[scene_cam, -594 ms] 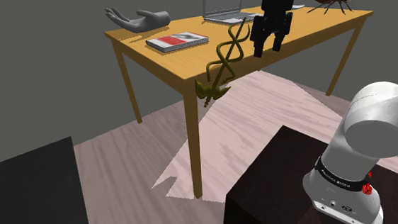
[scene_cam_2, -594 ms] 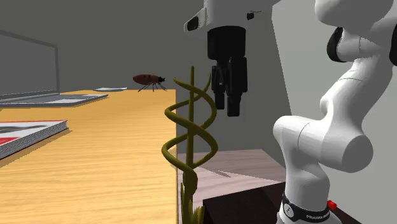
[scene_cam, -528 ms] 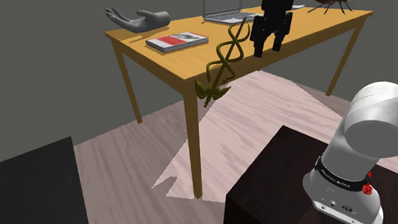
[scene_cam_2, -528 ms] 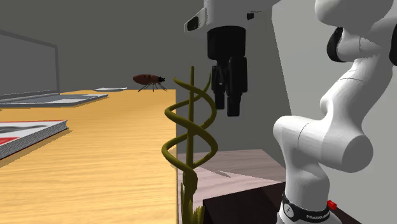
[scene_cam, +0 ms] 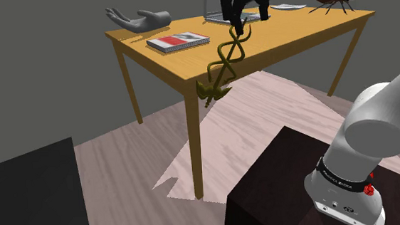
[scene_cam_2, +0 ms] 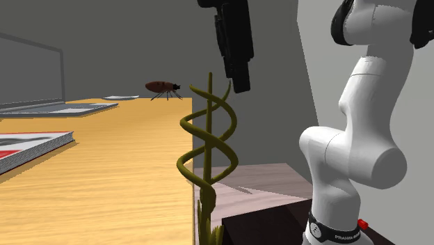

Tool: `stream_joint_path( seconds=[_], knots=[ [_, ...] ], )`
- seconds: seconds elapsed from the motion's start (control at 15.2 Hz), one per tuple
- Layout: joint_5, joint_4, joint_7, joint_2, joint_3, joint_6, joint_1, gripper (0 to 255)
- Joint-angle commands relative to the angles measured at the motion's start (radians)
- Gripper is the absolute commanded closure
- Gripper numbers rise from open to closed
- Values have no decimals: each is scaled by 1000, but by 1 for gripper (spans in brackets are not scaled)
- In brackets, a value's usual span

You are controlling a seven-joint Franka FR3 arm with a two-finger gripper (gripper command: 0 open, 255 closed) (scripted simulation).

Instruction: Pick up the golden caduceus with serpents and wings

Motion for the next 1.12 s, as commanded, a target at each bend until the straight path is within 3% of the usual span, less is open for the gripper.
stream_joint_path(
  seconds=[0.0, 0.59, 0.66, 1.06],
  knots=[
    [-44, 149, 71, 128, 57, -112, -5, 0],
    [-30, 5, 79, 88, 50, -6, 1, 0],
    [-30, 5, 81, 88, 51, -7, 1, 255],
    [-29, 4, 81, 88, 51, -7, 1, 255]
  ],
)
